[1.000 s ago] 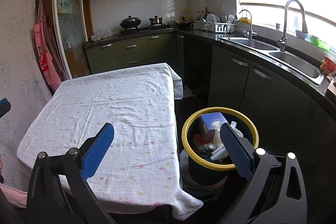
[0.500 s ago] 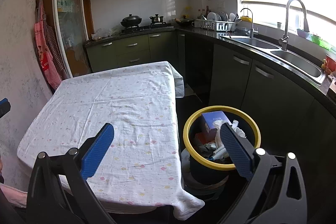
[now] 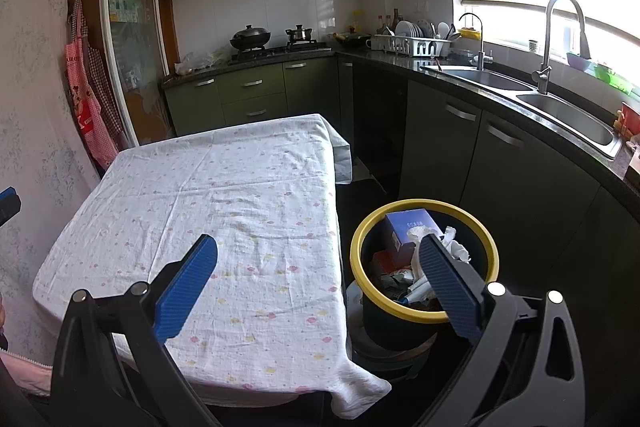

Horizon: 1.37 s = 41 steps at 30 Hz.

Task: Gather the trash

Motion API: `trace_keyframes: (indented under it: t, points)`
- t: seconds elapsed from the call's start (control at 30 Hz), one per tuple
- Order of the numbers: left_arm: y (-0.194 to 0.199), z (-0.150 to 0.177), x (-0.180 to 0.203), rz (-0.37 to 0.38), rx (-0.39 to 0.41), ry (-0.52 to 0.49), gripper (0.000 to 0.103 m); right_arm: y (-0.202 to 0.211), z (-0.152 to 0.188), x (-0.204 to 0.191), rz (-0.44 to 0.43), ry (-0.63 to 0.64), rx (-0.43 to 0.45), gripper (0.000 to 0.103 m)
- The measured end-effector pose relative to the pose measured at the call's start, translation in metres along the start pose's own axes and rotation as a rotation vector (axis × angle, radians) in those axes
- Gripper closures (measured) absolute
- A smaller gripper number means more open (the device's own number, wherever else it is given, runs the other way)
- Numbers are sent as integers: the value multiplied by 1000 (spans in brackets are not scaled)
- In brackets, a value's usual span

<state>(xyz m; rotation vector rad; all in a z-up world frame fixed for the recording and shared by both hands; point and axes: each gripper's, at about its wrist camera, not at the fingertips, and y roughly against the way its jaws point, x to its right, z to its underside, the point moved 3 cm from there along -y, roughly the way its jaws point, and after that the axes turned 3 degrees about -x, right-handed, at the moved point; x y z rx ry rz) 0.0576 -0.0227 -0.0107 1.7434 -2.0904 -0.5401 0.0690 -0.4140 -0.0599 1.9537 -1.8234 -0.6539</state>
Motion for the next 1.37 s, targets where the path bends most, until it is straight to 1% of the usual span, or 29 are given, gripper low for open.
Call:
trace_keyframes:
  t: [0.4, 0.87, 0.97, 1.03, 1.1, 1.2, 1.3, 1.37]
  points:
    - [-1, 0, 2, -3, 1, -7, 5, -3, 0, 0, -5, -2, -6, 7]
    - [-7, -1, 6, -8, -19, -6, 5, -4, 1, -1, -4, -2, -10, 7]
    - [-7, 0, 7, -10, 3, -9, 5, -5, 2, -1, -5, -2, -12, 7]
    - [-7, 0, 10, -27, 18, -22, 5, -7, 2, -2, -8, -2, -14, 7]
    - [-10, 0, 12, -26, 4, -32, 5, -10, 2, -2, -11, 0, -20, 7]
    - [-23, 0, 8, -18, -39, -21, 5, -17, 1, -5, -20, 6, -30, 7]
    - [-41, -2, -2, -11, -69, -5, 5, -31, -3, -10, -32, 23, -51, 7]
    - [-62, -6, -12, -10, -96, 3, 5, -45, -11, -16, -46, 37, -67, 7]
